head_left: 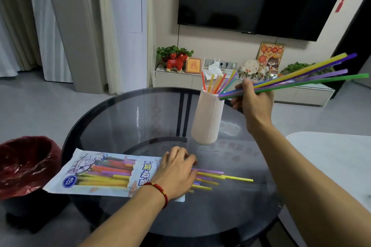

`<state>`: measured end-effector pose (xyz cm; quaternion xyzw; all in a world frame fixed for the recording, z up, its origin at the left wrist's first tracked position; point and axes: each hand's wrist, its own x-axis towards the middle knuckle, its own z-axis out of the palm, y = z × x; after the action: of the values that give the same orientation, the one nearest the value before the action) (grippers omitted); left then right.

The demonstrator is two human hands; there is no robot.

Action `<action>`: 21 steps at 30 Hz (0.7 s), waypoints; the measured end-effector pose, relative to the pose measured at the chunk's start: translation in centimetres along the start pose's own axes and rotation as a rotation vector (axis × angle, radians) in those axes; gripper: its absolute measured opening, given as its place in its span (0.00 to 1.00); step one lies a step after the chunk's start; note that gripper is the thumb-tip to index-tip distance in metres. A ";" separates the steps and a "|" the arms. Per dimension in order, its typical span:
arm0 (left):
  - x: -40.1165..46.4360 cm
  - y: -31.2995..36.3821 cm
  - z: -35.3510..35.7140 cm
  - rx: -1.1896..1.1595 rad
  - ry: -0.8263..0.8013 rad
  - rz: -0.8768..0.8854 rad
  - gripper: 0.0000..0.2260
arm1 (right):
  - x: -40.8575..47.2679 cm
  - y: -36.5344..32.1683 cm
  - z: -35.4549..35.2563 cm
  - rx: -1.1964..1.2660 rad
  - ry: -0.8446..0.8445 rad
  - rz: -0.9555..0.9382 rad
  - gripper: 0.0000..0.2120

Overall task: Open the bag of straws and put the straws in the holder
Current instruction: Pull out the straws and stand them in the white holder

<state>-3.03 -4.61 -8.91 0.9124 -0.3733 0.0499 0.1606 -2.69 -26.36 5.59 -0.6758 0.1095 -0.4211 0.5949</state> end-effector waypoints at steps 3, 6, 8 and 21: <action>-0.3 0.0 -0.2 0.005 -0.035 0.021 0.14 | 1.4 -0.9 1.5 -0.084 0.067 -0.027 0.13; -0.5 0.1 -0.3 0.016 -0.039 0.026 0.13 | 2.4 -1.3 2.7 -0.142 0.068 -0.032 0.13; -0.6 0.1 -0.3 0.009 -0.035 0.023 0.13 | 2.9 -1.5 3.4 -0.249 0.043 -0.062 0.15; -0.7 -0.1 -0.9 -0.039 -0.082 0.004 0.15 | 5.3 -2.6 5.1 -0.676 -0.261 0.084 0.15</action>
<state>-3.44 -3.77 -8.19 0.9096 -0.3821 0.0056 0.1629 3.24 -25.51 10.57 -0.8773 0.1933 -0.2467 0.3636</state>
